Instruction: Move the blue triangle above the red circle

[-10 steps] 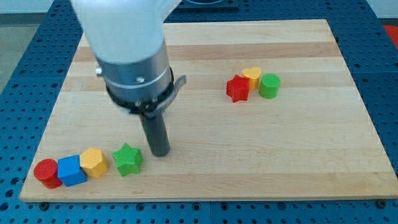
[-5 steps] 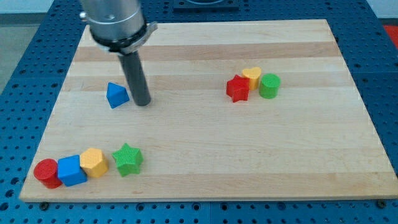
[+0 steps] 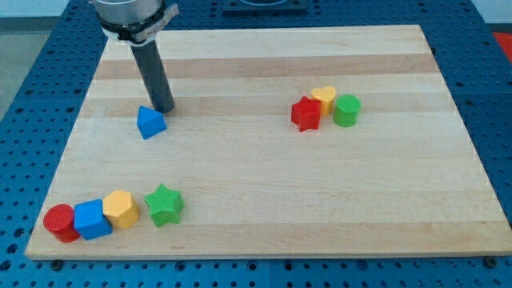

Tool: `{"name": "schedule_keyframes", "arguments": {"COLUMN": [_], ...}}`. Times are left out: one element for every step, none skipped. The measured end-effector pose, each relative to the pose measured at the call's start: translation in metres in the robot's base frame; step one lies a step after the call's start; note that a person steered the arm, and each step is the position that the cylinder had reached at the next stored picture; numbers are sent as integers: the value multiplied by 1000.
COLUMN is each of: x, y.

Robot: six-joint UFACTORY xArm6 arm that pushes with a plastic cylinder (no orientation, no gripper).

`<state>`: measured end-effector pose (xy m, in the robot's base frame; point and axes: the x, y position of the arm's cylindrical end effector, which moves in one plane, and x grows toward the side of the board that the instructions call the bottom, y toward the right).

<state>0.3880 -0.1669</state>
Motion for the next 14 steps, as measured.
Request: {"name": "schedule_keyframes", "arguments": {"x": [0,0,0,0,22,60,53,12,-9,2,28,66,96,91], "y": [-1,-1,-7,-29,-50,-52,-69,-70,-31,20,-12,-64,-73,-73]}}
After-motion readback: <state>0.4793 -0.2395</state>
